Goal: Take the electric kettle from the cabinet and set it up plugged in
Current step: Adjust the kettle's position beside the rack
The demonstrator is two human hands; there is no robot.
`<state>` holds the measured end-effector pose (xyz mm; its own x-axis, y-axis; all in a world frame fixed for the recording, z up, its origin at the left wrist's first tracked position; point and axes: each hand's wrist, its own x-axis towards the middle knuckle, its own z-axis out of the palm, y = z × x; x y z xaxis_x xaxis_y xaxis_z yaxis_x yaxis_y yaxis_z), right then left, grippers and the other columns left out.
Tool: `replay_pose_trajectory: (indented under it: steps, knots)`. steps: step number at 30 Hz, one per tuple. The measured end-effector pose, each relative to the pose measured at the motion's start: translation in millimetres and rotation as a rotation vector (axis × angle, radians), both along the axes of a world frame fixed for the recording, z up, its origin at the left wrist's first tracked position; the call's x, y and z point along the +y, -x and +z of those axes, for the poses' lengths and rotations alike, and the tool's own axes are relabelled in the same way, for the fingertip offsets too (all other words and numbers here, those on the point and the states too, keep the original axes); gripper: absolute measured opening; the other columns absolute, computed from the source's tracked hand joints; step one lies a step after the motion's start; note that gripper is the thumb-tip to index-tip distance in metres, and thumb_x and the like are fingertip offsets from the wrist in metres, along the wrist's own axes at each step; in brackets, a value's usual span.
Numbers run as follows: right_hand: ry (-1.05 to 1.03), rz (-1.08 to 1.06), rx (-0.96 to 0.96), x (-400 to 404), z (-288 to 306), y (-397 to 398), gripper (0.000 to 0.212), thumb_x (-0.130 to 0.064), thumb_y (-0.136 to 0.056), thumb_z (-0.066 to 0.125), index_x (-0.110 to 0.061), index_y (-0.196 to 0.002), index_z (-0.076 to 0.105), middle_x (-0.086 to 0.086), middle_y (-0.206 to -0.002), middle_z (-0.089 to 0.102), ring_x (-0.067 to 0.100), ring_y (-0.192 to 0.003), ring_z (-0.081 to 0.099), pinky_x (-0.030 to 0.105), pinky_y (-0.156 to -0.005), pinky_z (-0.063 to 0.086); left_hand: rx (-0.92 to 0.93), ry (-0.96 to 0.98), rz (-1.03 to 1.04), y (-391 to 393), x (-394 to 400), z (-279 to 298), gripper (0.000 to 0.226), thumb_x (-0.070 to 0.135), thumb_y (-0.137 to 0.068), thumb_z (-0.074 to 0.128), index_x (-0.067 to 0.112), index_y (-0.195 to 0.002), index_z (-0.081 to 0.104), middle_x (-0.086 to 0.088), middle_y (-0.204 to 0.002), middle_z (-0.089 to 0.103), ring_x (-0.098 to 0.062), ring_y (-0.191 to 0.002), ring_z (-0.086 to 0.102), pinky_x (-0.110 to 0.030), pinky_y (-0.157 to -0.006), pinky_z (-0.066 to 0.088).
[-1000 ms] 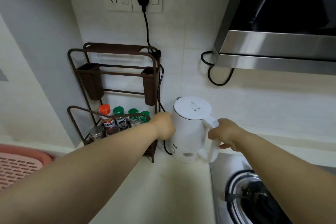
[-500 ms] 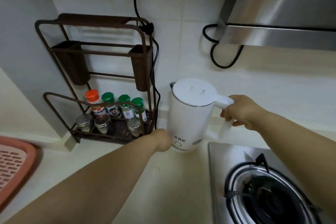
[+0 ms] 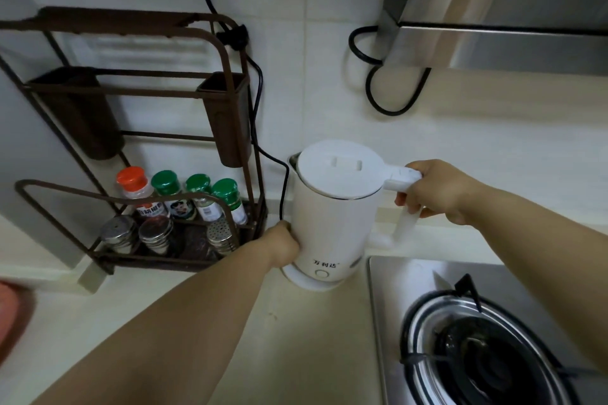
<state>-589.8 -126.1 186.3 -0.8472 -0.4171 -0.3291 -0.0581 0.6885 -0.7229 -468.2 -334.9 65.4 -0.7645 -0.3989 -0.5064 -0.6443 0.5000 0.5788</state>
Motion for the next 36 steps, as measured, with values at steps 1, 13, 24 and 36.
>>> replay_pose_trajectory:
  steps: [1, 13, 24, 36]
  knots:
    - [0.004, -0.004, 0.000, 2, 0, 0, 0.033, 0.015, -0.069, 0.046, -0.008, -0.085, 0.063, 0.004, -0.068, 0.066, 0.021, -0.063, 0.056, 0.032, -0.064, 0.047, 0.023, -0.026, 0.006, 1, 0, 0, 0.046, 0.008, -0.088, 0.039, 0.005, -0.133, 0.038, -0.017, -0.132, 0.050, -0.030, -0.119, 0.049, -0.037, -0.102, 0.043]
    - [0.039, 0.027, 0.005, -2, 1, -2, 0.032, 0.016, -0.068, 0.048, -0.009, -0.079, 0.063, 0.004, -0.068, 0.066, 0.021, -0.066, 0.057, 0.029, -0.062, 0.045, -0.075, 0.097, 0.017, -8, 15, -14, 0.067, 0.021, -0.080, 0.058, 0.009, -0.139, 0.029, -0.012, -0.133, 0.050, -0.029, -0.119, 0.051, -0.037, -0.099, 0.047]
    - [0.039, 0.017, 0.014, 8, -1, 3, 0.035, 0.018, -0.070, 0.044, -0.008, -0.085, 0.062, 0.005, -0.070, 0.065, 0.019, -0.065, 0.055, 0.030, -0.063, 0.045, 0.035, -0.023, 0.035, -3, 10, -19, 0.054, 0.017, -0.086, 0.043, 0.012, -0.138, 0.031, -0.014, -0.127, 0.054, -0.030, -0.111, 0.054, -0.034, -0.090, 0.049]
    - [0.026, 0.040, 0.007, 11, -4, -5, 0.034, 0.019, -0.068, 0.045, -0.010, -0.076, 0.062, 0.003, -0.067, 0.067, 0.020, -0.066, 0.056, 0.033, -0.069, 0.046, 0.054, -0.313, 0.320, -15, 32, -23, 0.034, 0.008, -0.083, 0.042, 0.003, -0.115, 0.053, -0.019, -0.119, 0.059, -0.031, -0.096, 0.064, -0.035, -0.068, 0.060]
